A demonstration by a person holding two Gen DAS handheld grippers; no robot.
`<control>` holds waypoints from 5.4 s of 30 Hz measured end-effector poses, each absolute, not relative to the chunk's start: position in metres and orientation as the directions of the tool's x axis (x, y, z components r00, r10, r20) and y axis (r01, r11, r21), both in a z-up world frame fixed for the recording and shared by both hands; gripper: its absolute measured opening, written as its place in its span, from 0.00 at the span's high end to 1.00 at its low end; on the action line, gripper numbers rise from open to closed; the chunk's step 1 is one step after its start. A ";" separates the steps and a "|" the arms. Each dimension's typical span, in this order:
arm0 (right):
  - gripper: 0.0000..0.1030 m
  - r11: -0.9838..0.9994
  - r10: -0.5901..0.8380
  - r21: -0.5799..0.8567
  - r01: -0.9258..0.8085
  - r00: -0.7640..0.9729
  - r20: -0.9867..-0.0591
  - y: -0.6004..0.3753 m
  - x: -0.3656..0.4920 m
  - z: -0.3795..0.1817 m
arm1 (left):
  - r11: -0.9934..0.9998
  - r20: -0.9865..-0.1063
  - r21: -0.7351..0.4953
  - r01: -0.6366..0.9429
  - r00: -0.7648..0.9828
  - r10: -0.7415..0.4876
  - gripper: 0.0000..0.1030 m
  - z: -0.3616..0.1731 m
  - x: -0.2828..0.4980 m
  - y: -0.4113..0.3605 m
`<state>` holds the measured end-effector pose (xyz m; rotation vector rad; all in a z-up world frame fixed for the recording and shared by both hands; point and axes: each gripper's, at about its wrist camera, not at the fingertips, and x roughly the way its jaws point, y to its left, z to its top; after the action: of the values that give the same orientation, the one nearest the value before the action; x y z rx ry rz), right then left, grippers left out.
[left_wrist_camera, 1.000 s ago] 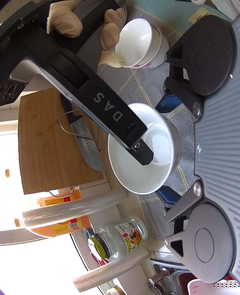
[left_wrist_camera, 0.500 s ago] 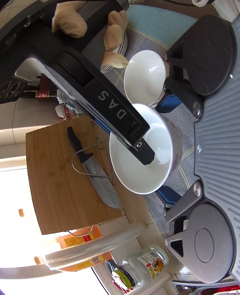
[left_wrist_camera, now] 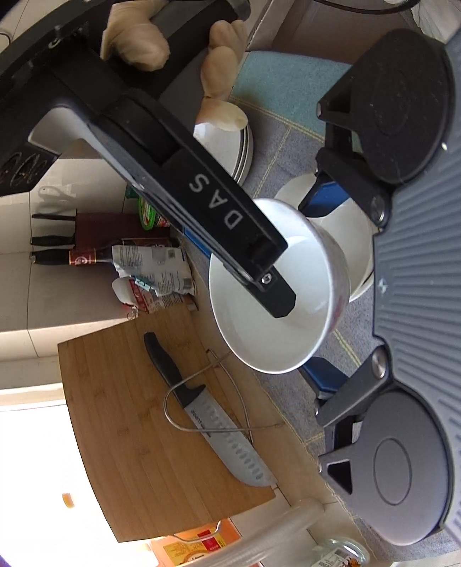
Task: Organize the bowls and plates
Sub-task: 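Carry the pink-flower bowl with the right tool over the stacked white bowls, then lower the pink-flower bowl into the white bowls and open the right tool, then withdraw the right tool from the bowl stack, then grip the three-bowl stack from opposite sides with the left and right tools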
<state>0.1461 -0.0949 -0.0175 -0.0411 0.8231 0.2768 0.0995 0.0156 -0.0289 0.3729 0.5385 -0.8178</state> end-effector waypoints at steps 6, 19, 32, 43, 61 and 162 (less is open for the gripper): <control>0.28 0.974 0.203 0.085 -0.211 0.638 -0.743 -0.108 0.138 -0.030 | 0.598 -0.609 0.091 0.796 0.520 -0.599 0.17 -0.038 0.094 0.002; 0.28 0.974 0.210 0.104 -0.201 0.626 -0.751 -0.112 0.127 -0.043 | 0.573 -0.647 0.084 0.815 0.482 -0.590 0.17 -0.044 0.093 -0.001; 0.28 0.975 0.205 0.101 -0.197 0.631 -0.749 -0.113 0.128 -0.046 | 0.578 -0.658 0.060 0.814 0.468 -0.590 0.16 -0.045 0.098 -0.001; 0.28 0.974 0.213 0.114 -0.194 0.631 -0.746 -0.114 0.128 -0.048 | 0.572 -0.667 0.055 0.818 0.456 -0.589 0.14 -0.047 0.100 -0.002; 0.15 0.971 0.226 0.124 -0.202 0.636 -0.738 -0.111 0.133 -0.050 | 0.567 -0.683 0.004 0.824 0.416 -0.600 0.10 -0.049 0.107 0.000; 0.00 0.975 0.221 0.184 -0.128 0.676 -0.703 -0.126 0.084 -0.065 | 0.611 -0.653 -0.016 0.792 0.454 -0.606 0.04 -0.095 0.102 0.022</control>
<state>0.0842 -0.1257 -0.0650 0.1231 0.8057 0.1968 0.1017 0.0221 -0.0945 0.3109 0.6677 -0.8794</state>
